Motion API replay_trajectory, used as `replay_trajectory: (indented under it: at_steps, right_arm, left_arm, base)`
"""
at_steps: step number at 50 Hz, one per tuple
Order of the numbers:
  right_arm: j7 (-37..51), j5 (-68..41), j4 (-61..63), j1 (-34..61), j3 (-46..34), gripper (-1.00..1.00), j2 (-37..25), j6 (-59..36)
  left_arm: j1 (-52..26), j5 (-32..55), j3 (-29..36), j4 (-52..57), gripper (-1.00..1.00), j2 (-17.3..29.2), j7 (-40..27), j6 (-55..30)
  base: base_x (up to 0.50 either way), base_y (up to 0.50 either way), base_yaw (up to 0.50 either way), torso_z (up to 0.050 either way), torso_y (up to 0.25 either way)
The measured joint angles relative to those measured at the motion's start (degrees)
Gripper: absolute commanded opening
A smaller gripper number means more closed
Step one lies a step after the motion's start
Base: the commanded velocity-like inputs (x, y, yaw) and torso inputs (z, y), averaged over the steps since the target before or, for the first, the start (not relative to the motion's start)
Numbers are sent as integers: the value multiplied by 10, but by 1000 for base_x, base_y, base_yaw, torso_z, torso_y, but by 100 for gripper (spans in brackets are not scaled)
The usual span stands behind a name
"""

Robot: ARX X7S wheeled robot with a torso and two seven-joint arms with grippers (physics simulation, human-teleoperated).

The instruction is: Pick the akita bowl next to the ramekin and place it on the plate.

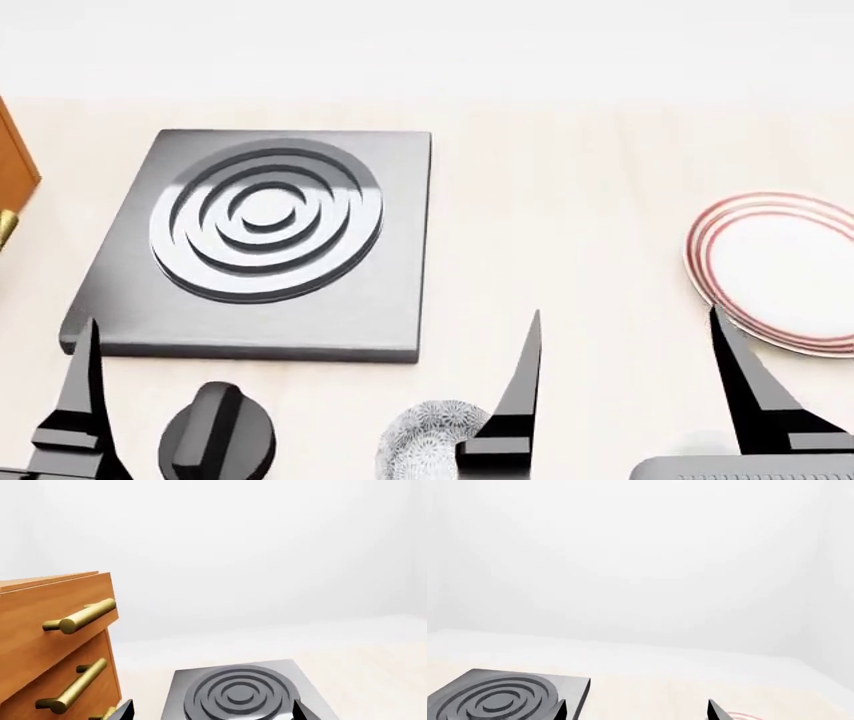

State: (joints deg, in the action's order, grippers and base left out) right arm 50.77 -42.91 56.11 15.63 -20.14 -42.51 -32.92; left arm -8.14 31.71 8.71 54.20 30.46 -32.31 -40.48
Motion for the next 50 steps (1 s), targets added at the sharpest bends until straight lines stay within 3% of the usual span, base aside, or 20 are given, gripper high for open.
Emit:
replay_trajectory:
  at_steps: [50]
  right_arm:
    - [6, -1, -5, -2, -9, 100, -10, 16]
  left_arm:
    - [-3, 11, 16, -8, 100, 15, -19, 13]
  base:
    - [0, 0, 0, 0, -125]
